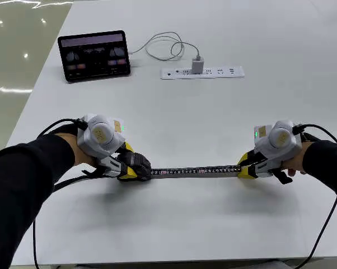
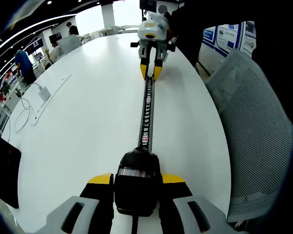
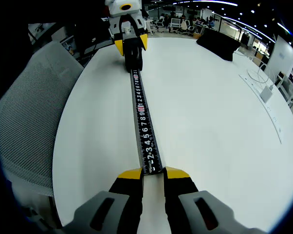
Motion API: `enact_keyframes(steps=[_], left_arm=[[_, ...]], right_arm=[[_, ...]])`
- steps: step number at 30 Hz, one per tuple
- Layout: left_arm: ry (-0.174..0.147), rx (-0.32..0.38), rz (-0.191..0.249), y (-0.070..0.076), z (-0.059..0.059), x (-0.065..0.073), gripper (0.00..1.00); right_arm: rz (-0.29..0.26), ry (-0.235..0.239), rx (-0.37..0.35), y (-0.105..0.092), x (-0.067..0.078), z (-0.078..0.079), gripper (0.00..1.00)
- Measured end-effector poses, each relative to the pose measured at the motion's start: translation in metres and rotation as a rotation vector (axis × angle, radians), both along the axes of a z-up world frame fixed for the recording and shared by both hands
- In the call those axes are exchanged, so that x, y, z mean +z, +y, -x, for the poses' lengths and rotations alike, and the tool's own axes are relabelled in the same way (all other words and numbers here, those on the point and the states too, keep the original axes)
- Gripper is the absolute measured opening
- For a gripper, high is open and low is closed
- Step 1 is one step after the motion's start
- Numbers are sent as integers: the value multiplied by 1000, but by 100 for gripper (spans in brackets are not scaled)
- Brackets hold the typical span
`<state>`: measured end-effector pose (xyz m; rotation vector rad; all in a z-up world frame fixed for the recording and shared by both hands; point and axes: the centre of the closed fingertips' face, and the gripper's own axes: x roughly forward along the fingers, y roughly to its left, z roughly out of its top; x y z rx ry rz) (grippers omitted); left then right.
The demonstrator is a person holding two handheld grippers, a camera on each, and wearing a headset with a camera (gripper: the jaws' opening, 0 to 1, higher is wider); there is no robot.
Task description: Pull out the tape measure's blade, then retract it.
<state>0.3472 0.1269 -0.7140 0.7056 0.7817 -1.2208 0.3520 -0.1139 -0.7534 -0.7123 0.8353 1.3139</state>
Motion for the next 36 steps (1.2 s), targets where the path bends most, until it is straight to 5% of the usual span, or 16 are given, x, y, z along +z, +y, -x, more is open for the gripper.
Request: enact_keyframes(steps=[12, 15, 21, 24, 28, 34, 36], left_arm=[[-9, 40, 15, 0, -3, 2, 35], [-35, 94, 39, 3, -12, 6, 43], [-7, 206, 80, 6, -15, 10, 58], [22, 264, 140, 5, -16, 14, 61], [52, 354, 133, 14, -19, 10, 75], [61, 418, 163, 19, -17, 10, 87], [42, 456, 200, 20, -22, 15, 92]], right_arm=[[-17, -17, -10, 8, 7, 0, 13], [-28, -24, -12, 12, 9, -1, 14], [-54, -15, -76, 12, 12, -2, 21], [-61, -13, -98, 10, 12, -1, 22], [-70, -13, -125, 6, 11, 4, 25], [-85, -20, -185, 0, 12, 2, 31], [-90, -21, -204, -2, 12, 2, 34]])
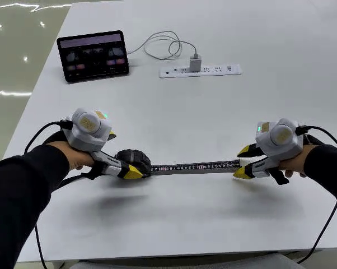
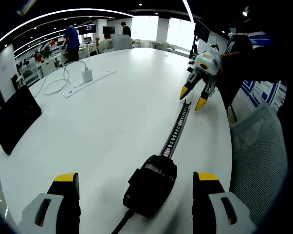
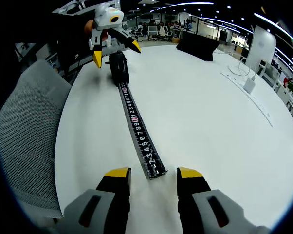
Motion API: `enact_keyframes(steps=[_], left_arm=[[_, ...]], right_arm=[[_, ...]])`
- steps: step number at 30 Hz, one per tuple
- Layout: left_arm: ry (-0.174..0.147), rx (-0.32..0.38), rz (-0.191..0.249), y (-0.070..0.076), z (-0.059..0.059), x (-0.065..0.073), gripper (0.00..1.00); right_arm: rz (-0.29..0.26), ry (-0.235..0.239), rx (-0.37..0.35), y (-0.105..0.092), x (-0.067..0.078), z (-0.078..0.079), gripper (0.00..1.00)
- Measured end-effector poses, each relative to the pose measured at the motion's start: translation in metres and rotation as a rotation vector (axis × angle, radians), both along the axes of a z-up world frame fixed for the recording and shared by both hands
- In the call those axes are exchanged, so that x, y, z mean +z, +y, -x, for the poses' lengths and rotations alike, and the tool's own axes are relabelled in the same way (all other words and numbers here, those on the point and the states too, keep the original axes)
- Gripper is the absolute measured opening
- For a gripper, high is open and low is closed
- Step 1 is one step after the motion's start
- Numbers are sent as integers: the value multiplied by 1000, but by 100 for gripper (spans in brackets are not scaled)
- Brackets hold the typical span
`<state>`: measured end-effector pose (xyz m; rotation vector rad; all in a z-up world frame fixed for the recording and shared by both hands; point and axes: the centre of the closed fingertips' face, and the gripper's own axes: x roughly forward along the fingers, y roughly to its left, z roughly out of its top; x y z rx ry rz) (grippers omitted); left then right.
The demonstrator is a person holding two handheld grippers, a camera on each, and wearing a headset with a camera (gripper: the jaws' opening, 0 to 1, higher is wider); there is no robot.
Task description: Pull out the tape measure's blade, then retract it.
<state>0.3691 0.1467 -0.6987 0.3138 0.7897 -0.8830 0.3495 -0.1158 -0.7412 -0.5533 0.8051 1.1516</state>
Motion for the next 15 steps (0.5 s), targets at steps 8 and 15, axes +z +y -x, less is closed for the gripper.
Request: enact_keyframes(steps=[8, 15], left_arm=[[-64, 101, 45, 11, -7, 12, 100], [-110, 206, 45, 30, -1, 10, 100]], right_arm=[[-40, -3, -55, 1, 4, 3, 45], [-60, -35, -108, -1, 6, 6, 52]])
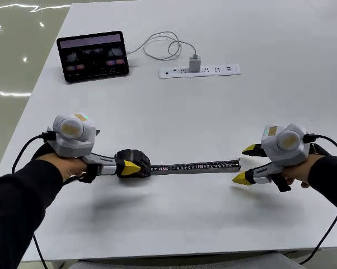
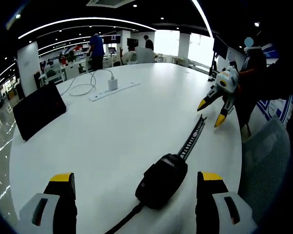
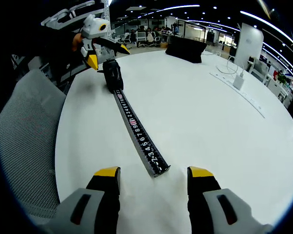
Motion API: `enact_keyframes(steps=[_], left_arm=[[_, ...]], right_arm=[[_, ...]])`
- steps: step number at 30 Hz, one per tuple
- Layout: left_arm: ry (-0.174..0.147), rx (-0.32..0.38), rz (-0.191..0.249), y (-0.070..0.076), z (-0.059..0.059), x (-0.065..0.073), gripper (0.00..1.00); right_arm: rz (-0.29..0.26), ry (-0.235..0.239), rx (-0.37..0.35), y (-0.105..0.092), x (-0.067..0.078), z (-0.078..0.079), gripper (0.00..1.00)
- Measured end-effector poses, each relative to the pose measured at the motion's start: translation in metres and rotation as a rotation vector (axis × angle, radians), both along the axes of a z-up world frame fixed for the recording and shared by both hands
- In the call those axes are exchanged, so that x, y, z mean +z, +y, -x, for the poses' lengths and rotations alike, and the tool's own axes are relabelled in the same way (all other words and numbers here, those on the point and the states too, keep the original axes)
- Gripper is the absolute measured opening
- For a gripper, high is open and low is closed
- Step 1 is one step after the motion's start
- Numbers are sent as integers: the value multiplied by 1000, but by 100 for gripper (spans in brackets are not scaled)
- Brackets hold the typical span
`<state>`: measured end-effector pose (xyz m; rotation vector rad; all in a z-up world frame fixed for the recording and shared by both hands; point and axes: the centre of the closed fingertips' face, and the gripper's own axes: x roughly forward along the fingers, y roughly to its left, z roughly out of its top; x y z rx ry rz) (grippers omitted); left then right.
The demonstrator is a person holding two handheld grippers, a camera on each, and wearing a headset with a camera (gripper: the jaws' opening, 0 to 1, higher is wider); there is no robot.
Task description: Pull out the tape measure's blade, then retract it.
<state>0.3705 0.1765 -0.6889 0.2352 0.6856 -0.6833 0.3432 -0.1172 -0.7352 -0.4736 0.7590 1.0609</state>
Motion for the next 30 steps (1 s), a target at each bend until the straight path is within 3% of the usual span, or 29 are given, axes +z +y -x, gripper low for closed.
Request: enact_keyframes(steps=[4, 9, 12, 15, 19, 27, 29, 30], left_arm=[[-32, 57, 50, 7, 5, 5, 100], [-46, 92, 104, 14, 18, 7, 100], [-49, 114, 110, 22, 25, 5, 100], [-27, 115, 122, 25, 36, 2, 100], [-63, 128, 124, 31, 42, 9, 100], [-88, 143, 139, 33, 56, 14, 100], [-79, 137, 141, 31, 60, 11, 100], [-57, 129, 142, 31, 65, 9, 100]], right_arm=[[-45, -25, -57, -2, 6, 0, 57], [-87, -58, -128, -7, 12, 4, 63], [-113, -69, -158, -9, 17, 8, 65], [-118, -75, -172, -11, 18, 15, 65], [-115, -87, -192, -17, 22, 22, 71], [-114, -92, -236, -39, 26, 31, 81], [-114, -89, -236, -43, 27, 37, 82], [-114, -89, -243, -46, 27, 38, 83]])
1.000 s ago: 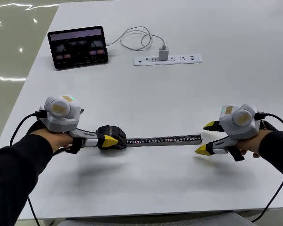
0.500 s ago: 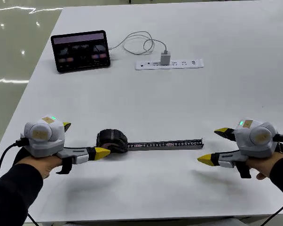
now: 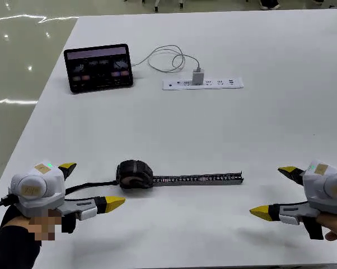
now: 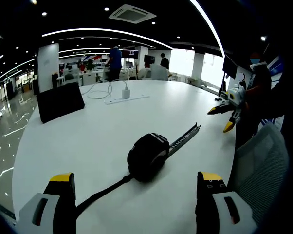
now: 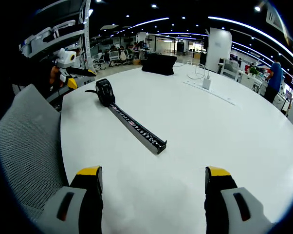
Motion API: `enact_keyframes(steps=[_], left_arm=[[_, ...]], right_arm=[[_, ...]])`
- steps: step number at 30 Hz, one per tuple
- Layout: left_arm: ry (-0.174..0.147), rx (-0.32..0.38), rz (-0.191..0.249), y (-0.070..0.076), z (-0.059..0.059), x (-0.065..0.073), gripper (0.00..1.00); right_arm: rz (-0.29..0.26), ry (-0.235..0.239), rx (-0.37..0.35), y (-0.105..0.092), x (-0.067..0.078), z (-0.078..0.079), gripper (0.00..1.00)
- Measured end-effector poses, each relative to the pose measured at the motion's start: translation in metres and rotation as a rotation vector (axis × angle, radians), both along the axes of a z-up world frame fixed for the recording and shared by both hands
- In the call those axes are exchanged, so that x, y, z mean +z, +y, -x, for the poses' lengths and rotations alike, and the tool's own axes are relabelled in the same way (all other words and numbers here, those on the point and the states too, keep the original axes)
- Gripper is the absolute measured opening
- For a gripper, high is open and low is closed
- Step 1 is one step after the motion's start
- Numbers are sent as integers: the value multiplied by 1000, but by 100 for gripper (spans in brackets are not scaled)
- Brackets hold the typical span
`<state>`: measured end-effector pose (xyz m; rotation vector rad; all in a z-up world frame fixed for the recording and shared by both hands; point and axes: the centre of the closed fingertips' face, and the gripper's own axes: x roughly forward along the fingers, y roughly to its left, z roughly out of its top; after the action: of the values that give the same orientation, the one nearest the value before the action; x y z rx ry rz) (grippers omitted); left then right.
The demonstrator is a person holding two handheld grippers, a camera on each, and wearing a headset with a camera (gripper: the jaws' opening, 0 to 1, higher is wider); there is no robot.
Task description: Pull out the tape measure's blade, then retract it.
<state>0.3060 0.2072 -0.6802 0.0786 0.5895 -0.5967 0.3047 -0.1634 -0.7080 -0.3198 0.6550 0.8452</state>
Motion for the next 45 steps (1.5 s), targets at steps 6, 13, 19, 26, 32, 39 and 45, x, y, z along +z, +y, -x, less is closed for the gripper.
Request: enact_keyframes(steps=[6, 13, 19, 26, 32, 39, 45], left_arm=[[6, 16, 25, 5, 9, -2, 100], [3, 49, 40, 13, 22, -3, 100], [-4, 44, 12, 18, 31, 0, 100], [-19, 50, 21, 21, 37, 10, 100], [-25, 70, 31, 22, 45, 9, 100], [-34, 72, 36, 25, 50, 15, 100], [-51, 75, 35, 26, 43, 25, 100]], right_arm=[[-23, 6, -43, -13, 3, 11, 88], [-41, -1, -67, -16, 8, 23, 97], [-44, 7, -60, -17, 10, 33, 100], [-42, 0, -64, -21, 10, 42, 100], [-44, 2, -83, -26, 13, 52, 100], [-32, -15, -85, -31, 18, 58, 100], [-28, -24, -85, -34, 21, 58, 100]])
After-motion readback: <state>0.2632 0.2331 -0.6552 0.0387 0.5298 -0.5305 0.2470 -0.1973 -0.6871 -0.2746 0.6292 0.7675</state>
